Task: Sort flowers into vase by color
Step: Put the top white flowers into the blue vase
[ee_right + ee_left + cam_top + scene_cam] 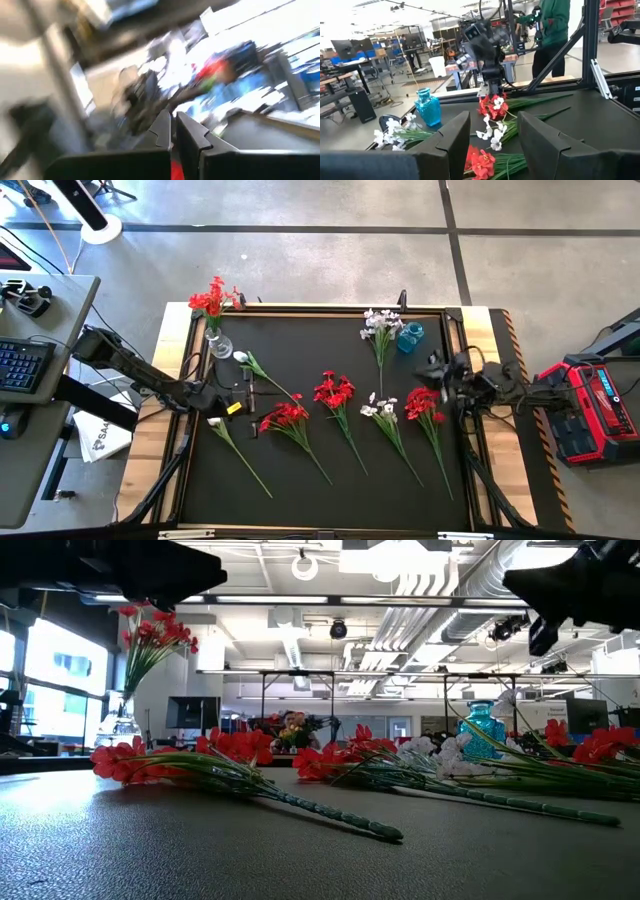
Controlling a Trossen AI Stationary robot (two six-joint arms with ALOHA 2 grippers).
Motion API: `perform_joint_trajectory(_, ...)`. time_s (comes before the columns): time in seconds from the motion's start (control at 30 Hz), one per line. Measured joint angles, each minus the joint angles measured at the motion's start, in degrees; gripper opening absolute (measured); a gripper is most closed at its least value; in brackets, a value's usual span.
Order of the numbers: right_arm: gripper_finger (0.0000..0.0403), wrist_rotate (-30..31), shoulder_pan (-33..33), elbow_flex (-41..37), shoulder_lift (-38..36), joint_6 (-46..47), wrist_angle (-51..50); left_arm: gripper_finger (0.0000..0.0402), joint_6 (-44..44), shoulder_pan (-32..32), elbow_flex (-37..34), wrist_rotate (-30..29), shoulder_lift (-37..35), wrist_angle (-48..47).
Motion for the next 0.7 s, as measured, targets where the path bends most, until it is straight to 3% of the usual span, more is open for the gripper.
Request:
perform_joint_trajectory(0.1, 0.0000, 7.8, 0.0, 0.0, 0.6, 2.3, 7.2, 0.0151, 0.0, 0.0, 0.0, 0.0, 0.0, 0.0)
perform_joint_trajectory(0.23, 0.0000, 4.6, 0.0, 0.1, 5.1, 1.4, 14.7, 0.0151, 0.0, 0.0, 0.0, -0.1, 0.0, 0.0)
perform_joint_trajectory(0.47, 0.0001, 9.6, 0.0, 0.4, 29.5, 5.9, 20.6, 0.0151, 2.1, 2.5, 0.0, -6.2, 0.0, 0.9)
perform_joint_trajectory(0.6, 0.0005, 11.5, 0.0, 6.7, 44.3, 6.0, 16.7, 0.0151, 0.3, 3.8, 0.0, -7.4, 0.0, 0.3)
perform_joint_trajectory(0.7, 0.0025, 15.8, -0.1, 15.6, 53.2, 5.0, 3.7, 0.0151, -0.6, 4.3, 0.0, -7.5, 0.0, 0.3)
